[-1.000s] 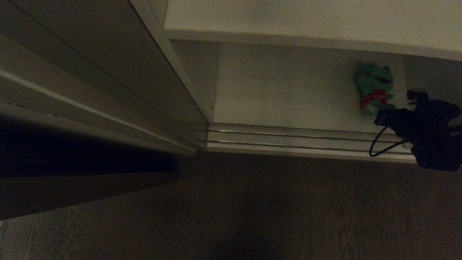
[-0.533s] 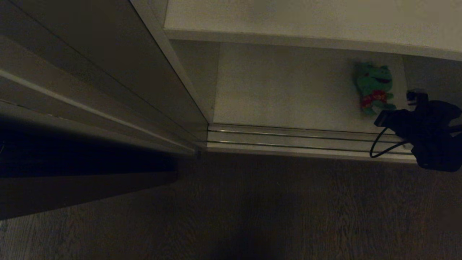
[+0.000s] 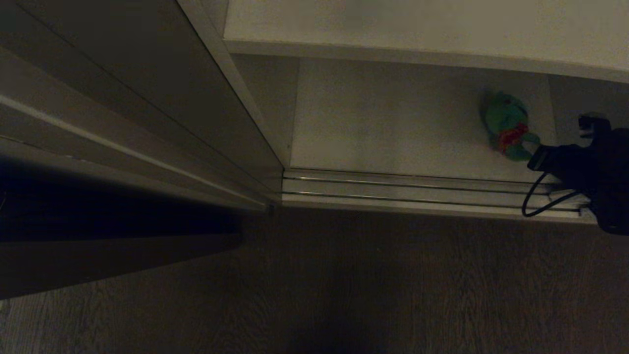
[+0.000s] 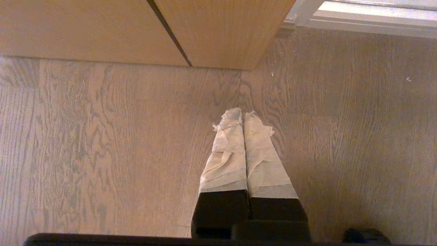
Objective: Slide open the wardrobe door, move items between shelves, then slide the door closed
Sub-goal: Place the green doll on the higher shelf
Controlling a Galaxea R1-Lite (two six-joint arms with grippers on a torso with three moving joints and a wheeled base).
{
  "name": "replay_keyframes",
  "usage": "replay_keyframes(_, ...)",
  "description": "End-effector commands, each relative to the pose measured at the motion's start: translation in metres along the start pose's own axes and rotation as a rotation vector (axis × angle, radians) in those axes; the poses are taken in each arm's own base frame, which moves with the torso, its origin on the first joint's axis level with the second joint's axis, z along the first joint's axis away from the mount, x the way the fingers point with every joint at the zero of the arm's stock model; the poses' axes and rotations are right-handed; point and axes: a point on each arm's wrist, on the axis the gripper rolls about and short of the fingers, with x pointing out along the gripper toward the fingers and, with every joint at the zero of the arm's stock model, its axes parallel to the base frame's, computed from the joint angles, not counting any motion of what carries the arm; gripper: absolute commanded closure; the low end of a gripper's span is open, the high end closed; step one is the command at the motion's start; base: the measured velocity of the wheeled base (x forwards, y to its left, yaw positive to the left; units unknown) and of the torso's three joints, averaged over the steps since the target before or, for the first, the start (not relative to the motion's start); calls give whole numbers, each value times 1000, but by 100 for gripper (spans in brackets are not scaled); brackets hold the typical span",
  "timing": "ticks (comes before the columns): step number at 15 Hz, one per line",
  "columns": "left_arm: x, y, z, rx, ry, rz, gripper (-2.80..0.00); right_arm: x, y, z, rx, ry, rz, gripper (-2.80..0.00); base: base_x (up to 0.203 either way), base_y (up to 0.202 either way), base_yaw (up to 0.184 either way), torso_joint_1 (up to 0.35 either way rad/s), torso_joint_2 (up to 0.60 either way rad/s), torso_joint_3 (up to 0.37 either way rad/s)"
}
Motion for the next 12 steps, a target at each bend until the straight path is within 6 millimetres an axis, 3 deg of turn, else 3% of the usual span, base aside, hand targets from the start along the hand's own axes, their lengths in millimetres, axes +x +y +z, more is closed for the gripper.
replay_keyframes(1,0,0,0,0,-1,1,0,-22,12,23,9,-3,-1,0,0,0,0,0,0,0)
replay_keyframes(4,0,0,0,0,-1,-1,0,-50,24,29,45,91,-22,0,0,0,0,0,0,0)
replay_keyframes(7,0,0,0,0,-1,0,0,-79,33,48,51,107,-40,0,0,0,0,0,0,0)
replay_keyframes(12,0,0,0,0,-1,1,0,-136,54,48,70,163,-62,0,0,0,0,0,0,0)
